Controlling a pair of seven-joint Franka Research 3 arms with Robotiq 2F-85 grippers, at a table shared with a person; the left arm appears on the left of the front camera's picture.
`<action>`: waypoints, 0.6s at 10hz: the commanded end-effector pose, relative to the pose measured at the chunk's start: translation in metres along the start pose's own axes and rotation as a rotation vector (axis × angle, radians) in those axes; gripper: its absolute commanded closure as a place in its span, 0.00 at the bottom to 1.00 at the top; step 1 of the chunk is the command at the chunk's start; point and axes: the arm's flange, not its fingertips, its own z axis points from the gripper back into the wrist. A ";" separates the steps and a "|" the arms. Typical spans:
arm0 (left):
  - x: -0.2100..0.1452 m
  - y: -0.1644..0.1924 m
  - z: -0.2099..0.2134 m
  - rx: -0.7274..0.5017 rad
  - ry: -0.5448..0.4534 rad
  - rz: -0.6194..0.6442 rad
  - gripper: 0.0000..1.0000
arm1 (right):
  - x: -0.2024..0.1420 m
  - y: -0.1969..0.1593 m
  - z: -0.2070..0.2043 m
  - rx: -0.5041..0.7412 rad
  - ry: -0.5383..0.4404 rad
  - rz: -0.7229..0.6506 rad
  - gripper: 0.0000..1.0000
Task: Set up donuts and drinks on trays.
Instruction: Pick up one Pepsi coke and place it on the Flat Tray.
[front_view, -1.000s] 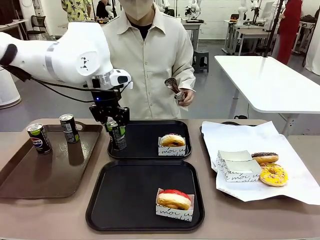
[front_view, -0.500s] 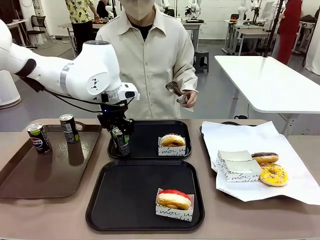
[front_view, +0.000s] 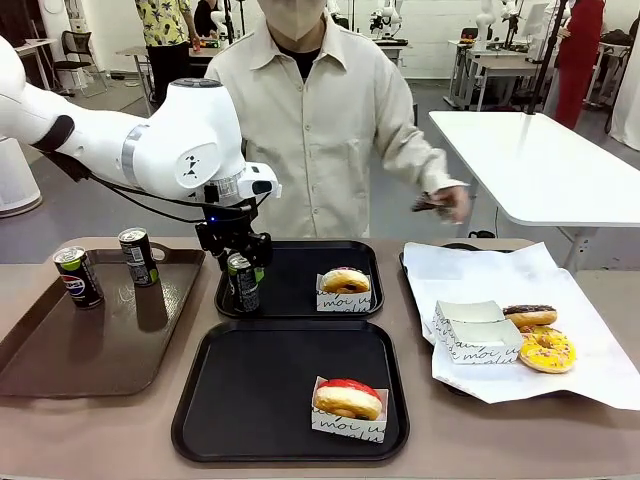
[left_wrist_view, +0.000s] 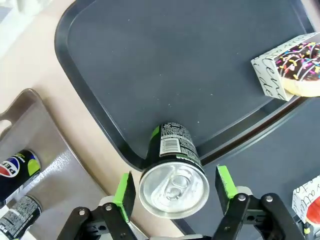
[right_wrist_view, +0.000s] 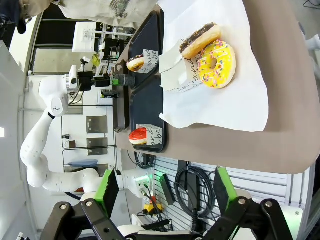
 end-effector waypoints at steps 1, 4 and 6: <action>-0.012 -0.009 0.026 0.038 -0.014 -0.041 0.10 | 0.002 0.000 -0.002 0.018 -0.002 0.019 0.00; -0.061 -0.017 0.084 0.069 0.019 -0.010 0.00 | 0.002 0.000 -0.002 0.018 -0.002 0.019 0.00; -0.099 -0.013 0.117 0.074 0.018 -0.008 0.00 | 0.002 0.000 -0.002 0.018 -0.002 0.019 0.00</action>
